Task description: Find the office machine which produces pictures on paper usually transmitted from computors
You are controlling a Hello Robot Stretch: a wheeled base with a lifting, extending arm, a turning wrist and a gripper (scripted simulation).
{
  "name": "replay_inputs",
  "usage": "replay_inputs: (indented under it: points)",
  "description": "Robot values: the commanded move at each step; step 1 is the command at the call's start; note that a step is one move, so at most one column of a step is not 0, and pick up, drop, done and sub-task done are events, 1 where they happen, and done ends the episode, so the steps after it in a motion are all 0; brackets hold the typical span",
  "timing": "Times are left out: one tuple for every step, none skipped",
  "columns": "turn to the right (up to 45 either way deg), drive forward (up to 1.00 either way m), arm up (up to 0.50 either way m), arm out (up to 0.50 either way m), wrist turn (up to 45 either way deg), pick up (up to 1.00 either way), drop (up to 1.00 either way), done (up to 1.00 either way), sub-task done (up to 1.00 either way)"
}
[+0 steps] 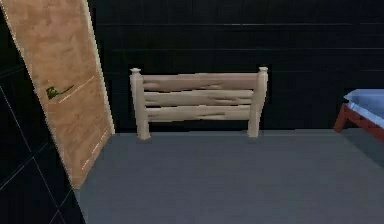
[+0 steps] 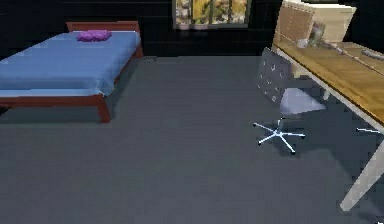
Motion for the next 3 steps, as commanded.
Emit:
replay_inputs:
  points:
    - [-21.0,0.00,0.00,0.00,0.0,0.00,0.00,0.00,0.00]
    - [0.0,0.80,0.00,0.00,0.0,0.00,0.00,0.00,0.00]
    - [-45.0,0.00,0.00,0.00,0.0,0.00,0.00,0.00,0.00]
